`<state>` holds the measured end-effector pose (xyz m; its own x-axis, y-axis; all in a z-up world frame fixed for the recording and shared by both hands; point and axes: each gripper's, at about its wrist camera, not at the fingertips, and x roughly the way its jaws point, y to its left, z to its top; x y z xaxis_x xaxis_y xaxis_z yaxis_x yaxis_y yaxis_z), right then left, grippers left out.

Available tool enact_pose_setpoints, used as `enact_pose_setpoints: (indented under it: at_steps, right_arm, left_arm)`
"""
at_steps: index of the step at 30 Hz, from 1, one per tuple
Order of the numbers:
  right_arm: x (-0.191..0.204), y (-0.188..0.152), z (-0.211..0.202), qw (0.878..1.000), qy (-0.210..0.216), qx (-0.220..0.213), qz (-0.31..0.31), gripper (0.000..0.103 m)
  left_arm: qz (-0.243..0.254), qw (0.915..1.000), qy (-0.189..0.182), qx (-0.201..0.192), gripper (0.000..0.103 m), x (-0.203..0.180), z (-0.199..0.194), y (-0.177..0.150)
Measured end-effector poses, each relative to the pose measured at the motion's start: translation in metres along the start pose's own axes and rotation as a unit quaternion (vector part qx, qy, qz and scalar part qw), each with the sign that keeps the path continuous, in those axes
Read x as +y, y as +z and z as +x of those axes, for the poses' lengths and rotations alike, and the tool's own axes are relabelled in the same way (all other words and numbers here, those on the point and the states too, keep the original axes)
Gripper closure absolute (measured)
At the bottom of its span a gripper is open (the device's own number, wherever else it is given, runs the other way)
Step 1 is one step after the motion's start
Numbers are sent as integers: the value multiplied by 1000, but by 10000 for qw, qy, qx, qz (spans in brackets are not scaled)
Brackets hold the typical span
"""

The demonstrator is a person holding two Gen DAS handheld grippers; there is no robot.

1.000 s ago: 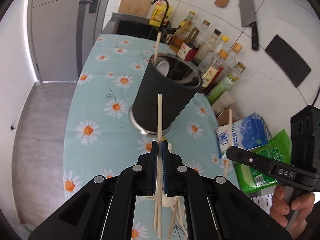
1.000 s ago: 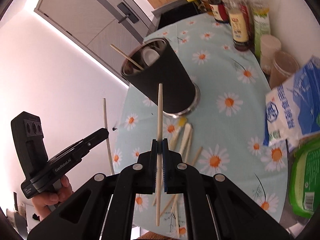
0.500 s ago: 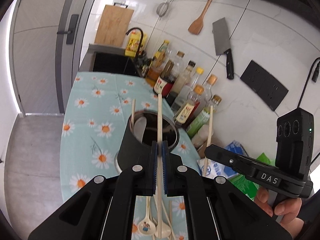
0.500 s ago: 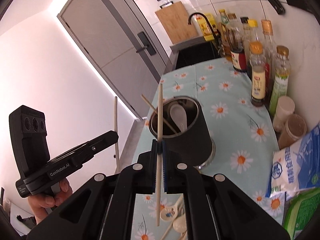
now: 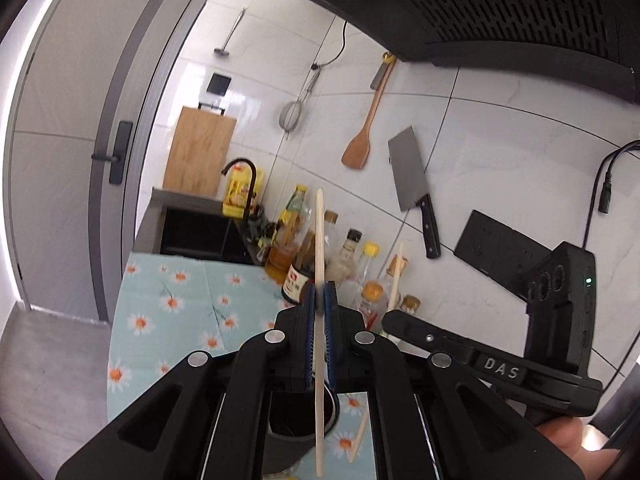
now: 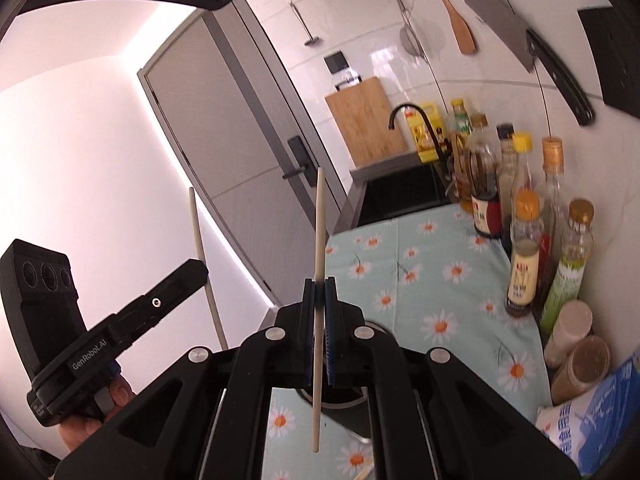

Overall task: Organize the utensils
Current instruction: 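Lift both chopsticks and carry them above the black holder with both grippers, then open both grippers to drop the chopsticks into the black holder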

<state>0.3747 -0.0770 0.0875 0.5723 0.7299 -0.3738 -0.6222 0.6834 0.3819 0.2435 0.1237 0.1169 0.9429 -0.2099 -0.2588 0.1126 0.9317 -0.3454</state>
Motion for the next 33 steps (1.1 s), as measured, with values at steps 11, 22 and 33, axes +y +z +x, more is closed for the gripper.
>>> enact_pose_setpoints:
  at_steps: [11, 22, 33]
  right_arm:
    - [5, 12, 30, 9981, -126, -509, -323, 97]
    - [-14, -11, 59, 9991, -381, -50, -192, 81]
    - [-16, -10, 34, 9993, -361, -106, 0, 73]
  left_arm:
    - [33, 9994, 95, -325, 99, 19, 41, -2]
    - [77, 9993, 332, 157, 98, 31, 63, -30]
    - [-96, 9993, 288, 215, 98, 34, 41, -27]
